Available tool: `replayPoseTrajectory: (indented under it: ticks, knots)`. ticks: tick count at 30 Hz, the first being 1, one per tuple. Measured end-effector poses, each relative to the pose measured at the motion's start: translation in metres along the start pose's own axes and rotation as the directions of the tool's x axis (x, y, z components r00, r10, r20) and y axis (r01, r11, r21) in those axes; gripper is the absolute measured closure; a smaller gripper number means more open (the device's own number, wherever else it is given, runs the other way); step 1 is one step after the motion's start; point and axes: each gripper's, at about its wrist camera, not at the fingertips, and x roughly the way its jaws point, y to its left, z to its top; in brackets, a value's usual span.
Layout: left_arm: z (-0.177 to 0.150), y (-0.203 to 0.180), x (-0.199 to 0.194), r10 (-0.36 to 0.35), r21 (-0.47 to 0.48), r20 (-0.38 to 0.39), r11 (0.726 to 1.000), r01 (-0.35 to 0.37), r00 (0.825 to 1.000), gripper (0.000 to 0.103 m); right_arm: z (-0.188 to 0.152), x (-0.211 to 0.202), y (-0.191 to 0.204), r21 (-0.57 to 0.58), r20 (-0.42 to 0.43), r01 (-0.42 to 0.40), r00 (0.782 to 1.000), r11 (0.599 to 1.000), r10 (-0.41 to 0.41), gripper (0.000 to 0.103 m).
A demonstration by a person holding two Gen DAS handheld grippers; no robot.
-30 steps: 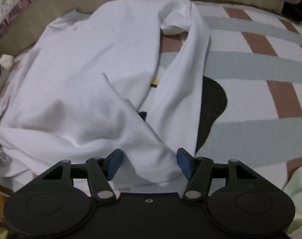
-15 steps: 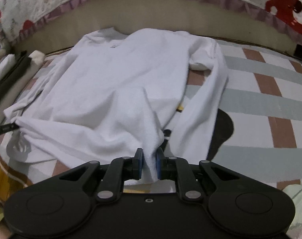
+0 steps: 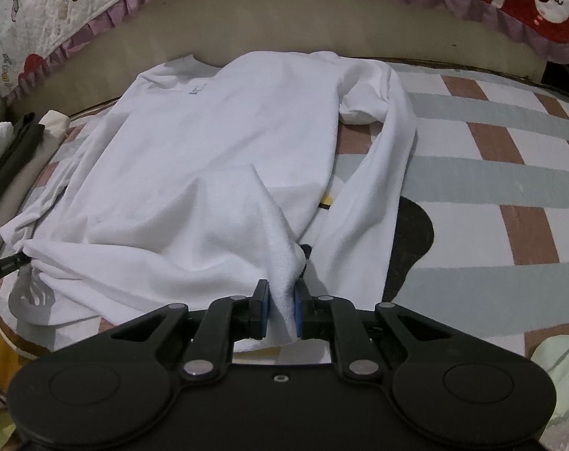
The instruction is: Fold clothes
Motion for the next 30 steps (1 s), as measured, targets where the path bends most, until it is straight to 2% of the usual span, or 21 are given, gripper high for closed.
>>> replayPoseTrajectory:
  ticks: [3, 4, 5, 7, 10, 12, 14, 17, 19, 22, 25, 27, 29, 30]
  knots:
    - [0.008, -0.003, -0.018, -0.021, 0.020, 0.137, 1.000, 0.019, 0.990, 0.099, 0.002, -0.012, 0.005, -0.050, 0.079, 0.039, 0.996, 0.998, -0.035, 0.088]
    - [0.014, -0.005, -0.016, -0.035, 0.042, 0.140, 0.999, 0.030, 0.989, 0.099, 0.004, -0.019, 0.006, -0.081, 0.124, 0.043, 0.992, 0.996, -0.033, 0.088]
    - [0.019, -0.007, -0.012, -0.048, 0.065, 0.131, 0.997, 0.040, 0.990, 0.099, 0.008, -0.023, 0.005, -0.089, 0.155, 0.036, 0.988, 0.995, -0.021, 0.088]
    - [0.030, -0.011, -0.003, -0.073, 0.111, 0.111, 0.992, 0.060, 0.991, 0.099, 0.021, -0.020, -0.008, -0.047, 0.162, -0.012, 0.987, 0.999, 0.019, 0.088]
    - [0.046, -0.017, 0.010, -0.108, 0.177, 0.078, 0.980, 0.093, 0.991, 0.099, 0.033, 0.000, -0.030, 0.058, 0.103, -0.054, 0.994, 0.997, 0.048, 0.088]
    - [0.048, -0.014, 0.027, -0.111, 0.174, 0.041, 0.979, 0.102, 0.993, 0.099, 0.037, 0.017, -0.042, 0.116, 0.057, -0.054, 0.997, 0.992, 0.048, 0.088]
    - [0.043, -0.010, 0.043, -0.114, 0.151, 0.011, 0.982, 0.111, 0.993, 0.098, 0.039, 0.032, -0.047, 0.141, 0.029, -0.036, 0.999, 0.989, 0.032, 0.088]
    - [0.031, -0.003, 0.053, -0.132, 0.070, -0.013, 0.989, 0.133, 0.991, 0.098, 0.039, 0.039, -0.044, 0.135, 0.039, -0.013, 0.999, 0.991, 0.008, 0.085]
    - [0.030, 0.003, 0.058, -0.158, 0.001, -0.032, 0.987, 0.158, 0.987, 0.098, 0.040, 0.042, -0.041, 0.130, 0.055, 0.036, 0.998, 0.991, -0.043, 0.077]
    - [0.036, 0.015, 0.059, -0.193, -0.063, -0.030, 0.980, 0.191, 0.981, 0.096, 0.042, 0.040, -0.048, 0.185, 0.089, 0.070, 0.992, 0.980, -0.088, 0.068]
    - [0.042, 0.027, 0.061, -0.230, -0.128, -0.029, 0.966, 0.225, 0.973, 0.093, 0.038, 0.023, -0.062, 0.282, 0.134, 0.026, 0.989, 0.959, -0.067, 0.067]
    - [0.043, 0.034, 0.065, -0.263, -0.180, -0.039, 0.951, 0.252, 0.964, 0.093, 0.027, 0.007, -0.064, 0.319, 0.164, -0.037, 0.986, 0.947, -0.017, 0.066]
    - [0.044, 0.038, 0.070, -0.287, -0.224, -0.053, 0.937, 0.269, 0.956, 0.093, 0.014, -0.013, -0.056, 0.293, 0.197, -0.089, 0.980, 0.952, 0.031, 0.066]
    - [0.045, 0.039, 0.072, -0.294, -0.232, -0.059, 0.934, 0.273, 0.954, 0.093, 0.010, -0.020, -0.046, 0.230, 0.209, -0.094, 0.977, 0.969, 0.045, 0.064]
